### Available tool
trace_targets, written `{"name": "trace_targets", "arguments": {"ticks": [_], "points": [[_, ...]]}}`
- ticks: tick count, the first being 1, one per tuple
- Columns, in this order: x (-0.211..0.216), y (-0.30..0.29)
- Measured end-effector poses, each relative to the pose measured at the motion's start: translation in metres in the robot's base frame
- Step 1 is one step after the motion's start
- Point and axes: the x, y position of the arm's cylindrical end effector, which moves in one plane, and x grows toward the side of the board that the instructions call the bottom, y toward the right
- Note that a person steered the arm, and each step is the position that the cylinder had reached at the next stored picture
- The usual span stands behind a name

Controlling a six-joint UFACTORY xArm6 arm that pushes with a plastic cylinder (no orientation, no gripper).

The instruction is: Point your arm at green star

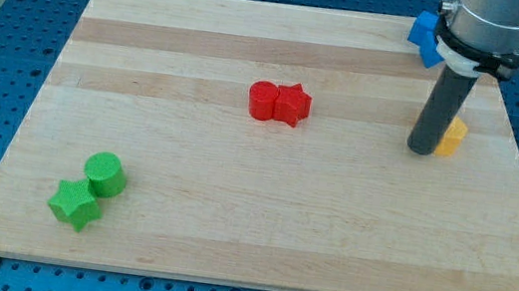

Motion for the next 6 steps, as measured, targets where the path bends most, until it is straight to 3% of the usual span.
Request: {"name": "trace_targets", "arguments": {"ticks": [1, 3, 4, 6], "points": [[0.005, 0.0], [0.107, -0.037], [0.147, -0.087], [0.153, -0.182]]}}
